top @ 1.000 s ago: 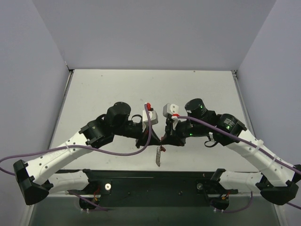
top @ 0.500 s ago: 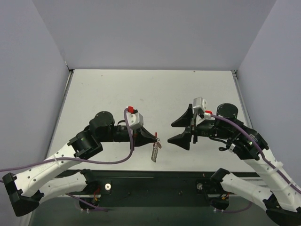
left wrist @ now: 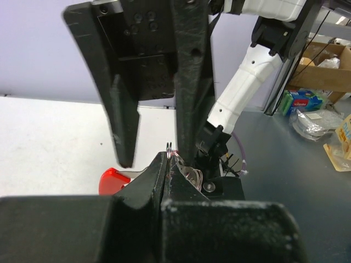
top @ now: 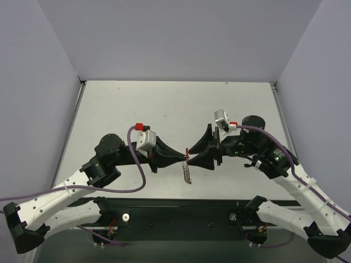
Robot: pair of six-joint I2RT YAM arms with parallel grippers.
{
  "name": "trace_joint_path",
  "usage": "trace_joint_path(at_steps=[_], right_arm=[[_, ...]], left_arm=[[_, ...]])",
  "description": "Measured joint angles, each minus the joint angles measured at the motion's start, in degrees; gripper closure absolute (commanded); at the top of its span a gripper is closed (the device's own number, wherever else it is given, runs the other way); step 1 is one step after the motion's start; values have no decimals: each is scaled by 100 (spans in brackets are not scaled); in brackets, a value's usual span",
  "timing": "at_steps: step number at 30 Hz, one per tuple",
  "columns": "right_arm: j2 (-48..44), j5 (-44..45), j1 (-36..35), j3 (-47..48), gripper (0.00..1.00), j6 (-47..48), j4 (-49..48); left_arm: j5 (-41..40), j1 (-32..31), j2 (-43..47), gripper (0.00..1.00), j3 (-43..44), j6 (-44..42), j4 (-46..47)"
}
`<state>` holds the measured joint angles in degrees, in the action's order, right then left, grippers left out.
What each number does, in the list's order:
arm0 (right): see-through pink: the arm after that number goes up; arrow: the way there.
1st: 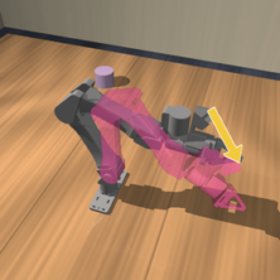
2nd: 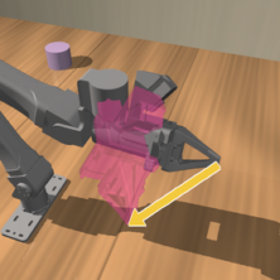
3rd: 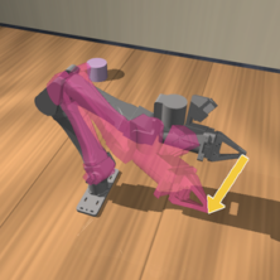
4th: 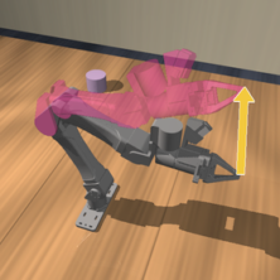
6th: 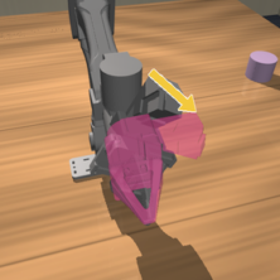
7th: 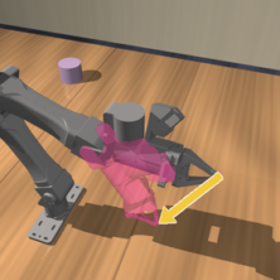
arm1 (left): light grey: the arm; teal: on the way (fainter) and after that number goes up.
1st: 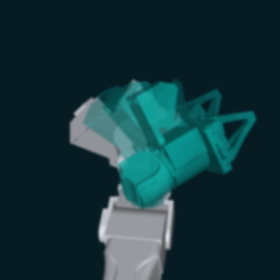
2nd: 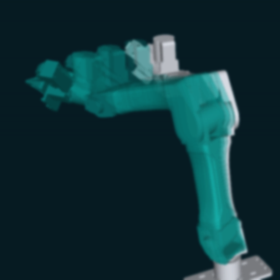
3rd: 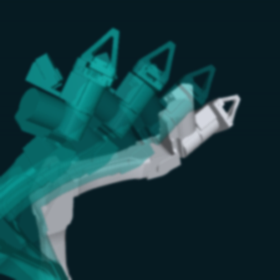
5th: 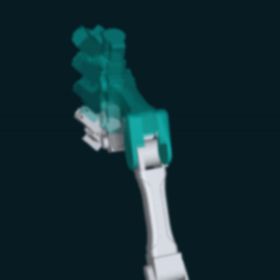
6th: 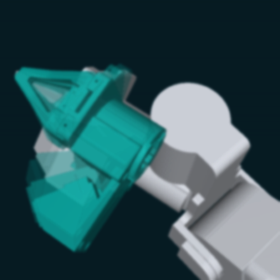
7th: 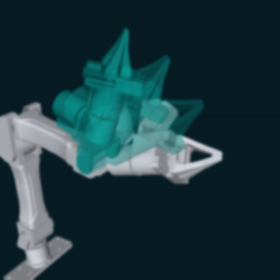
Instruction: Put the keys on the keyring
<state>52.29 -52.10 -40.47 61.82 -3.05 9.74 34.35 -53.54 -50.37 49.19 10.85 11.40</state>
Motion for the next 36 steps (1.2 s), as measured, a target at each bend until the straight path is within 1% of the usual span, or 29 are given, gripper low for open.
trace_joint_path(at_steps=[1,2,5,8,22,36], right_arm=[[2,-52,0,0,73,-20,-37],[4,-98,0,0,83,-28,-61],[26,-256,0,0,97,-92,-157],[50,-352,0,0,100,-144,-201],[122,-542,0,0,100,-168,-313],[81,-579,42,0,100,-168,-352]], left_arm=[[9,0,0,100,0,17,61],[22,0,0,100,0,39,105],[37,0,13,100,-11,76,225],[22,2,76,100,-98,103,382],[39,2,57,100,-498,516,1419],[22,9,-302,100,-826,981,2846]])
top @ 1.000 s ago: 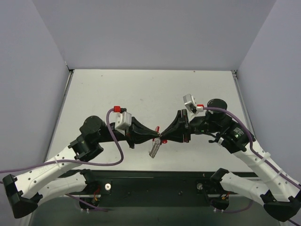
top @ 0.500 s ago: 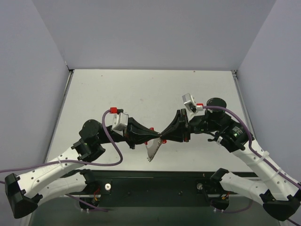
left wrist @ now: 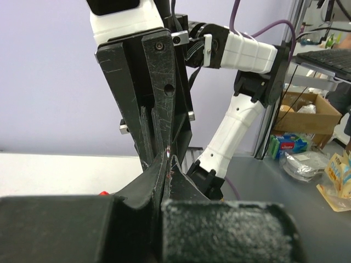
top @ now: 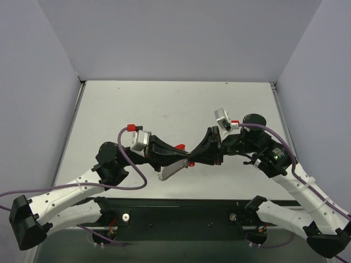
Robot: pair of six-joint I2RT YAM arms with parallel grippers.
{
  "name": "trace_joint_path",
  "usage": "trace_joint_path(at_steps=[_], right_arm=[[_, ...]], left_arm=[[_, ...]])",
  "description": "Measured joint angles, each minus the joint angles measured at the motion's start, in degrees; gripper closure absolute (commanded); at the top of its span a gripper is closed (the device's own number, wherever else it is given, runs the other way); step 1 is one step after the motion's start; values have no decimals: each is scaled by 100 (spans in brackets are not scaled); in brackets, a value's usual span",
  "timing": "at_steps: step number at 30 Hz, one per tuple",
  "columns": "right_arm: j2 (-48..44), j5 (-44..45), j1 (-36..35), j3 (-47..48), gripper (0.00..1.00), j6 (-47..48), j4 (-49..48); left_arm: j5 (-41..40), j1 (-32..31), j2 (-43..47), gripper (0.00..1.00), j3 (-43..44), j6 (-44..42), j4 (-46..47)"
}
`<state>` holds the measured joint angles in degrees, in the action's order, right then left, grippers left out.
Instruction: Put the keys on the keyring
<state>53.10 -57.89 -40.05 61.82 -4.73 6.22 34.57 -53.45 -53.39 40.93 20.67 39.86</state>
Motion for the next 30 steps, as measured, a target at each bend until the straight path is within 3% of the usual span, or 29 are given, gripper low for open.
trace_joint_path(at_steps=[12,14,18,23,26,30], right_arm=[[-166,87,28,-4,99,-22,-201],[-212,116,26,-17,93,-39,-291],[-284,188,22,-74,62,-122,-459],[-411,437,-13,-186,39,-107,-511],[-520,625,-13,-262,32,-22,-372],[-833,837,-13,-286,30,79,-157]], left_arm=[[24,2,-575,100,-170,682,1681],[31,2,-686,100,-170,822,1971],[39,2,-824,100,-170,1005,2317],[20,2,-789,100,-170,1008,2275],[-7,4,-557,100,-175,876,1969],[-28,4,-173,100,-186,680,1565]])
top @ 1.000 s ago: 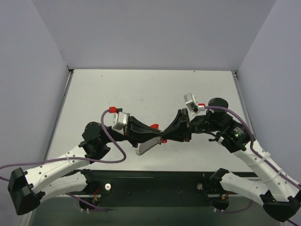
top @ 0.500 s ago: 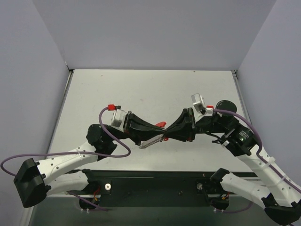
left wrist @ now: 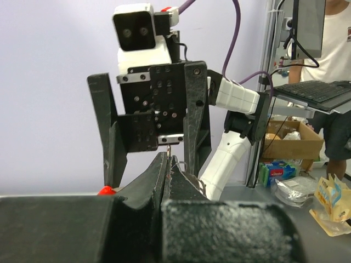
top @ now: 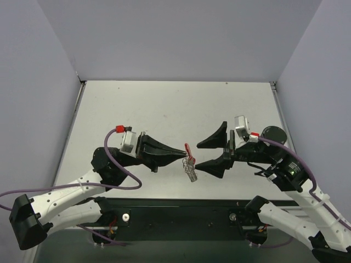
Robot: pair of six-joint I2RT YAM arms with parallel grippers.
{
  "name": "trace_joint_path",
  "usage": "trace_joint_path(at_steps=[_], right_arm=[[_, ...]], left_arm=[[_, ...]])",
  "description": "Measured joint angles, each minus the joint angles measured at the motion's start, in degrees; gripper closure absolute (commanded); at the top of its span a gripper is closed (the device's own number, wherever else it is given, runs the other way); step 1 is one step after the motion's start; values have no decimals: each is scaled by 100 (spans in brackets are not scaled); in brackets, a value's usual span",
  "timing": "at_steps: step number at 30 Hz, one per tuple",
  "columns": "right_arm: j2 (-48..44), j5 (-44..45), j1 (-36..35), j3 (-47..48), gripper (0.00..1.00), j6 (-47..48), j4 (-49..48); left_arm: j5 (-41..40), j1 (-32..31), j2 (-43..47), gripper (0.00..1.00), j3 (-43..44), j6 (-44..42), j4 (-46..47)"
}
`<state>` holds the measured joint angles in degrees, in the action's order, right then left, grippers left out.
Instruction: Put the keys on the keyring
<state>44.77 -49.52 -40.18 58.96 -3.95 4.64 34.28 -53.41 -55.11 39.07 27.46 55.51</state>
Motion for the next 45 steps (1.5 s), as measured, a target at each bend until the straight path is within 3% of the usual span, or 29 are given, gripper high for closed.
trace_joint_path(at_steps=[10,14,22,23,28,35,39,42,43,45], right_arm=[[-90,131,-4,4,44,-153,-188],[136,44,-37,4,58,-326,-431],[378,-179,-90,7,71,-555,-717],[382,-181,-94,7,81,-566,-743],[387,-269,-116,7,100,-636,-763],[439,-337,-105,39,100,-546,-693],[463,-343,-107,118,100,-354,-470],[501,-310,-107,223,100,-149,-195],[533,-310,-116,286,100,-70,-76],[643,-313,-116,468,100,79,225]], left_arm=[[46,0,175,100,0,-210,-721],[42,9,175,100,0,-260,-861],[9,57,153,100,0,-332,-1069],[7,57,153,100,0,-334,-1086],[-2,63,160,100,0,-387,-1121],[44,68,208,100,11,-422,-1228],[48,68,315,100,155,-654,-1810],[48,57,402,84,437,-953,-2623],[50,48,424,71,531,-1060,-2874],[59,37,444,60,756,-1294,-3405]])
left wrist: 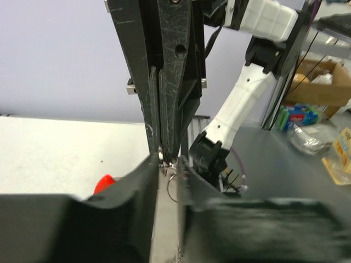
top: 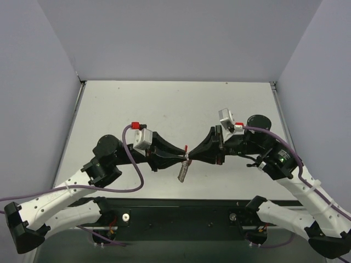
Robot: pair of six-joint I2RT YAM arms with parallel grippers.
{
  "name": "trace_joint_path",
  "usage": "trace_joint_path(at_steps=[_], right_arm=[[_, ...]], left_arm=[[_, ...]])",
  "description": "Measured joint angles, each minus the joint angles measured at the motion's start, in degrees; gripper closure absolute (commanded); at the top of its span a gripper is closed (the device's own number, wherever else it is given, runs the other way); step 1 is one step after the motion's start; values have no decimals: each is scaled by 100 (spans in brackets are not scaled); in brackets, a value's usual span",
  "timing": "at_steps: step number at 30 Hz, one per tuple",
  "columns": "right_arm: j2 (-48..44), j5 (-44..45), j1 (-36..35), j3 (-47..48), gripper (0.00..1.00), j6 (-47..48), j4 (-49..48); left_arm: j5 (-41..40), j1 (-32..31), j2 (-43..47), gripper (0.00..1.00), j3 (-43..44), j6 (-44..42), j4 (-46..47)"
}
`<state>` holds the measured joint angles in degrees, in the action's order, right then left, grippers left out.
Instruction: Put the keys on the keyring
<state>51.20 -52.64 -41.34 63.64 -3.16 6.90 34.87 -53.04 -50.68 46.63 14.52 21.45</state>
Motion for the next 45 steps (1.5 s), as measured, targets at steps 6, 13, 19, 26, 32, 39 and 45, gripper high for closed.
trace_joint_path(at_steps=[6,13,19,26,32,39,45], right_arm=[[334,11,4,498,100,503,1075],[697,232,-24,1049,100,1080,2260],[1082,922,-372,1679,100,1478,3254],[1502,1777,-704,2157,100,1694,4050],[1657,2192,-752,2288,100,1773,4402],[1711,2291,-791,2371,100,1829,4522],[1711,2262,-826,2382,100,1847,4527]], left_arm=[[-33,0,31,44,785,-549,-1499],[-42,-2,-352,39,1714,-1110,-3036],[-44,-7,-1196,37,2328,-1510,-4175],[-42,-50,-1543,37,2363,-1707,-4824],[-4,-131,-1545,38,2363,-1733,-4819],[-9,-205,-1626,40,2382,-1735,-4767],[-61,-280,-1707,55,2380,-1694,-4424]])
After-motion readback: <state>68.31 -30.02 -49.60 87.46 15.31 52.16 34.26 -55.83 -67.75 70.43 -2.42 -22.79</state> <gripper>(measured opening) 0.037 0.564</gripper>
